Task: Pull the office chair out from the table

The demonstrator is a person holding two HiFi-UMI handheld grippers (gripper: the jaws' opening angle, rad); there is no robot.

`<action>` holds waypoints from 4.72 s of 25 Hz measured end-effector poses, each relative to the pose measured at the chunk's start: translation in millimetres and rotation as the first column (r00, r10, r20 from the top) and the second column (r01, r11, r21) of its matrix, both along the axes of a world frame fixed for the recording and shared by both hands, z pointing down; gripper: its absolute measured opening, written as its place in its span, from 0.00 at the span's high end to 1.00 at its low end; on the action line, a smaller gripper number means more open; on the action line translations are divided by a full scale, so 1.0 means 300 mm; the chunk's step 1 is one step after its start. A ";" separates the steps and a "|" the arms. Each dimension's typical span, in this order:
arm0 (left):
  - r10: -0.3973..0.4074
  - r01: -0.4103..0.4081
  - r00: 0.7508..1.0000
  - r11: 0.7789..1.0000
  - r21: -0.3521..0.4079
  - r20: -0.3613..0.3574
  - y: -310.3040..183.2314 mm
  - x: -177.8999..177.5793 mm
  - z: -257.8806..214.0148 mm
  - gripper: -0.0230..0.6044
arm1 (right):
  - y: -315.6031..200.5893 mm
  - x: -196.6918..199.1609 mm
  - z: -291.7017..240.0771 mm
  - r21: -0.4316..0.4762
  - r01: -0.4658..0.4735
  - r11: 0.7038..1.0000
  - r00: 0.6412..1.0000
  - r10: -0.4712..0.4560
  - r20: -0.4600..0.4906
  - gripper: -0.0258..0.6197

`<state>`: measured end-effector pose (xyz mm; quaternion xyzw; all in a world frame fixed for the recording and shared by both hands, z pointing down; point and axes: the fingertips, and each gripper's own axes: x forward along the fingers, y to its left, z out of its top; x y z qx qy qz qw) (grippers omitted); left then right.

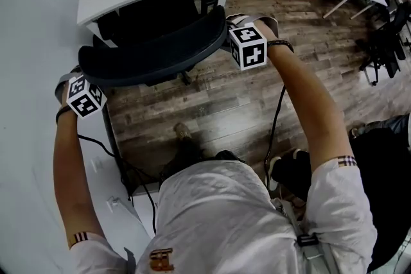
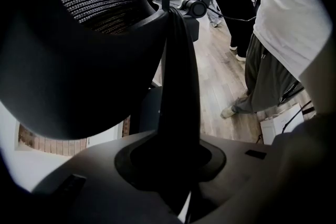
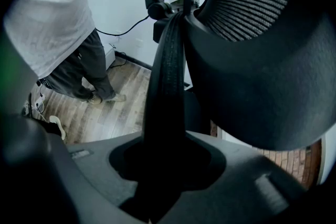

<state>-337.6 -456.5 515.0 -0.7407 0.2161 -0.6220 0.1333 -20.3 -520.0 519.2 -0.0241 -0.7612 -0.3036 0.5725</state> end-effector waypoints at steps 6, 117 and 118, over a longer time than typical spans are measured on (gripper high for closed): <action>-0.006 0.006 1.000 1.000 0.000 0.001 0.120 0.039 -0.005 0.81 | 0.112 0.041 -0.001 0.000 0.003 1.000 1.000 -0.003 -0.001 0.76; -0.032 0.039 0.998 0.992 0.124 -0.058 1.694 0.358 -0.237 0.50 | 1.669 0.480 -0.287 0.164 -0.224 0.961 0.972 0.208 0.108 0.56; -0.035 0.044 0.997 0.990 0.134 -0.069 1.709 0.360 -0.251 0.50 | 1.684 0.488 -0.305 0.172 -0.235 0.957 0.969 0.217 0.115 0.56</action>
